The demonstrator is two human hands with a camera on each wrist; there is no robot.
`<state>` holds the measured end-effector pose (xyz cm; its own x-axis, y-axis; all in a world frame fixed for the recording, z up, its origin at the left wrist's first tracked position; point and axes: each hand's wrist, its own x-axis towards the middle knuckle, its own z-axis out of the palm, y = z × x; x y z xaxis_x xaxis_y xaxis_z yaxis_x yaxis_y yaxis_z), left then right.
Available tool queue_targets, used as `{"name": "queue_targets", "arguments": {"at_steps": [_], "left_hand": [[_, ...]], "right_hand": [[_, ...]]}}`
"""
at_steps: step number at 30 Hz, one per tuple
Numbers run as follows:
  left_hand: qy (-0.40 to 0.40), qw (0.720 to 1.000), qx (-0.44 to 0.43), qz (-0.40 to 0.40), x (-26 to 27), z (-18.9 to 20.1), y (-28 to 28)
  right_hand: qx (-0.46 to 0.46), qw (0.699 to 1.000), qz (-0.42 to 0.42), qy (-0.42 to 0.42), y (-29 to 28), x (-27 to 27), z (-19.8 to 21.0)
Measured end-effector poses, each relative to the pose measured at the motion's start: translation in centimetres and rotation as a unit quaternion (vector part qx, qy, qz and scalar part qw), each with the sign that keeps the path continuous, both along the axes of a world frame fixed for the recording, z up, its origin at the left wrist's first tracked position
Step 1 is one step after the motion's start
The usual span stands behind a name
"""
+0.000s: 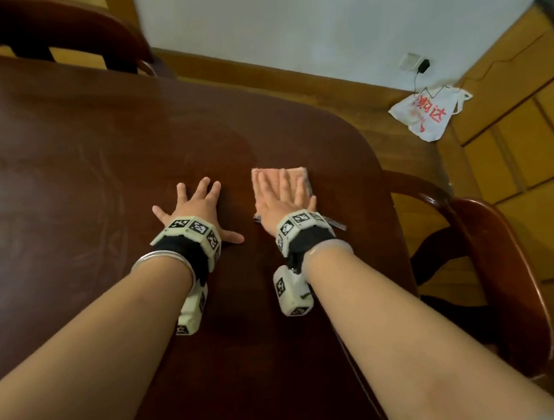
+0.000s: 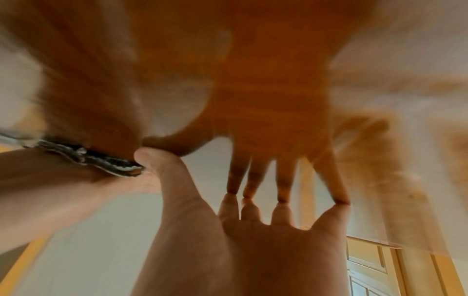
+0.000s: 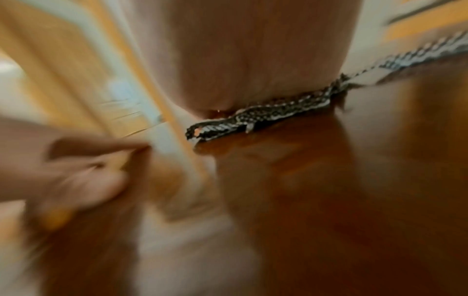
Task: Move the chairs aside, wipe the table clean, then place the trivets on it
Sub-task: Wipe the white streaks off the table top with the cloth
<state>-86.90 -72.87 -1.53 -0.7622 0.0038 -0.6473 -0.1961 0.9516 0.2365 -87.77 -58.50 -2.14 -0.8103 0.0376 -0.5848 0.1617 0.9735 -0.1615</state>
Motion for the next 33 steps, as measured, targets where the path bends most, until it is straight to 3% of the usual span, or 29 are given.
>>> {"name": "queue_targets", "arguments": {"at_steps": [2,5,9,13,18,21,25,28,30,33], "left_hand": [[0.004,1.0,-0.011,-0.004,-0.6,-0.2,0.3],[-0.003,1.0,-0.02,-0.012,-1.1,-0.2,0.7],[-0.01,1.0,-0.017,-0.005,-1.5,-0.1,0.9],[-0.013,1.0,-0.013,0.013,-1.4,-0.3,1.2],[-0.002,1.0,-0.012,0.009,-1.3,-0.4,1.1],[0.014,1.0,-0.012,0.0,-1.1,-0.6,0.8],[0.014,1.0,-0.003,-0.002,-0.9,-0.8,0.7],[0.014,1.0,-0.003,-0.012,-0.5,-0.8,0.4],[0.011,1.0,-0.01,-0.025,-0.1,-0.6,0.1],[0.009,0.999,-0.017,-0.034,0.6,-0.3,-0.2]], "right_hand": [[-0.01,0.997,0.075,0.006,-0.5,-0.1,-0.6],[-0.018,0.993,0.113,0.026,2.4,-1.1,-1.0],[0.009,0.999,0.019,0.03,7.8,-1.5,-0.8],[0.02,0.998,-0.052,0.007,6.3,0.2,-0.1],[-0.019,0.997,0.077,-0.006,-0.2,-1.5,-0.4],[-0.029,0.993,0.117,0.019,0.7,-3.0,-0.5],[-0.009,1.0,0.01,0.027,4.8,-3.3,-0.7],[0.008,0.999,-0.038,0.013,3.8,-2.9,-0.4],[-0.013,1.0,-0.006,-0.007,1.5,-2.5,-0.1],[-0.021,0.991,0.132,-0.004,0.0,-0.1,-0.6]]}}
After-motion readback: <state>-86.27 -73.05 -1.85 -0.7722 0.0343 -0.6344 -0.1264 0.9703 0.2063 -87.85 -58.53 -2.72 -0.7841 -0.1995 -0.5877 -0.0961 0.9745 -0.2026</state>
